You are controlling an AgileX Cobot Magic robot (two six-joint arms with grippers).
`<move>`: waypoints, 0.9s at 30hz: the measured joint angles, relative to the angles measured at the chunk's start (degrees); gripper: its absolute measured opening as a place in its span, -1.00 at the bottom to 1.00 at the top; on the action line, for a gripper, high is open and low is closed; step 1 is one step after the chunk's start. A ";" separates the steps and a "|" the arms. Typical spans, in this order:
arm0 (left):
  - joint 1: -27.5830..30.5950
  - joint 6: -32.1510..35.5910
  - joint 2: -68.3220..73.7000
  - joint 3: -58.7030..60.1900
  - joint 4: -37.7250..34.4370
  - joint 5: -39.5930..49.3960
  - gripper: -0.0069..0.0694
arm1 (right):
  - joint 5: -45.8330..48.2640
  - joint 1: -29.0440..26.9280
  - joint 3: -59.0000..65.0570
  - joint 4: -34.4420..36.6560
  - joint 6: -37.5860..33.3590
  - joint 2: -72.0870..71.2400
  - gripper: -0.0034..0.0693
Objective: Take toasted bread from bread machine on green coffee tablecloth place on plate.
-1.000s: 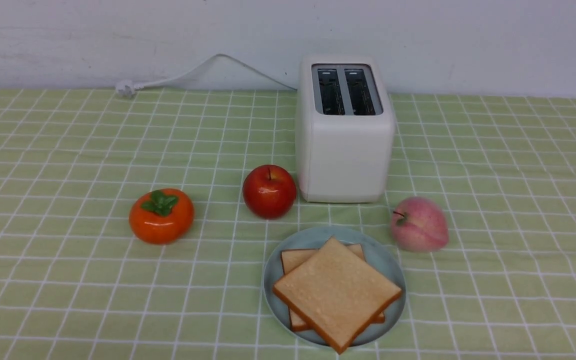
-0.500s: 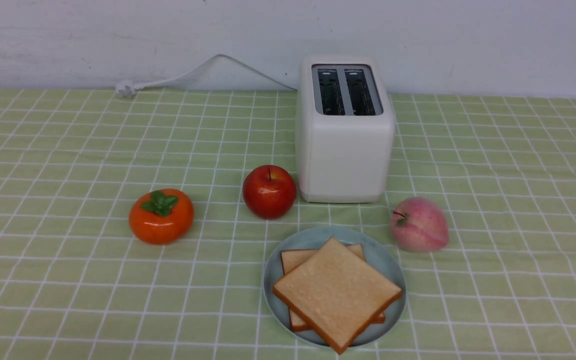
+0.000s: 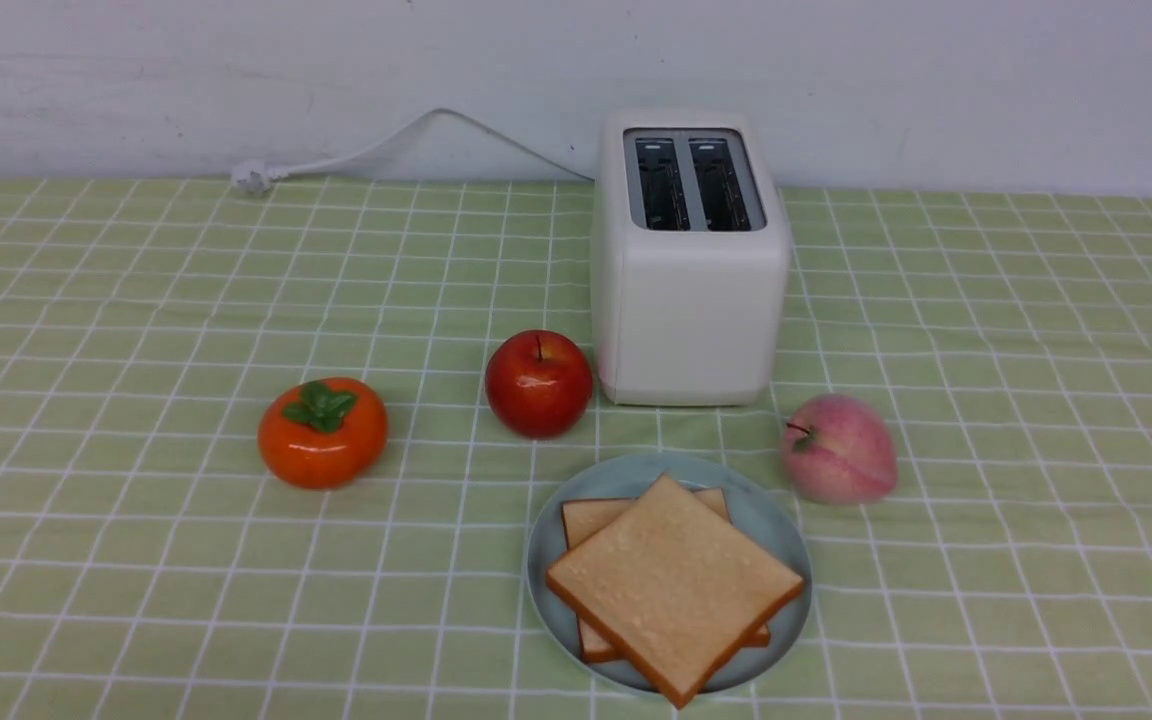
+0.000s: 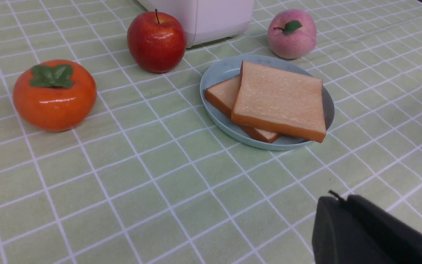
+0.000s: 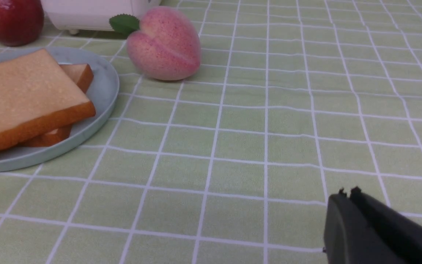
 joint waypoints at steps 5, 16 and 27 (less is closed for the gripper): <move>0.12 0.00 -0.18 1.09 1.41 -1.53 -0.76 | 0.06 0.00 0.00 0.00 0.00 0.00 -0.90; 22.14 -4.15 -15.56 14.14 2.32 -9.68 -0.85 | 0.06 0.00 0.00 0.00 0.00 0.00 -0.87; 26.32 -14.21 -16.14 20.57 2.39 -5.71 -0.85 | 0.28 0.00 -0.06 0.00 0.00 0.00 -0.85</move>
